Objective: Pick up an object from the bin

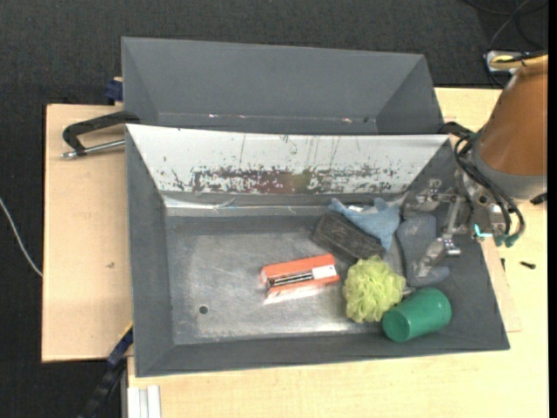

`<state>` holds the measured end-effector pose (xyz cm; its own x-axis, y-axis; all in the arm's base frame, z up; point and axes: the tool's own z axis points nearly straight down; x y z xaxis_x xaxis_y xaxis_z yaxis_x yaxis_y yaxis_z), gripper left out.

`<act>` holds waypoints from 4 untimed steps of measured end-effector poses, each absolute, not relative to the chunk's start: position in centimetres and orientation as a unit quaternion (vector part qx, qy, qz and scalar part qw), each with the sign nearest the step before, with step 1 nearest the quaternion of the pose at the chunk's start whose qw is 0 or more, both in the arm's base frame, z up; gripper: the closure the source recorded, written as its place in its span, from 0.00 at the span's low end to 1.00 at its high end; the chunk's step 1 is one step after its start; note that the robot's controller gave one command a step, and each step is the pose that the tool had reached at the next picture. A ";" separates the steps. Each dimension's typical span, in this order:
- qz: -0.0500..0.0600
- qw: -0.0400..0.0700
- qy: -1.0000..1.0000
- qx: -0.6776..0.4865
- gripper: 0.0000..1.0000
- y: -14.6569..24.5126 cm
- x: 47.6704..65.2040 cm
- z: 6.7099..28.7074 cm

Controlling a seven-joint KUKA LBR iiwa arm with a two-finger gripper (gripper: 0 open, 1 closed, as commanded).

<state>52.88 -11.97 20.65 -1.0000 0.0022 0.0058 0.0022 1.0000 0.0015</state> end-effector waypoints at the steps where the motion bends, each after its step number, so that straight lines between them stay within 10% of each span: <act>1: 0.000 -0.001 -1.000 0.000 0.00 -11.9 53.1 21.0; 4: 0.001 -0.013 -0.969 0.245 0.00 -8.4 51.3 12.0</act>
Offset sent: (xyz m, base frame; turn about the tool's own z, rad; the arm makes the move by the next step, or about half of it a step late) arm -0.0351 0.0306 -0.1365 -0.4934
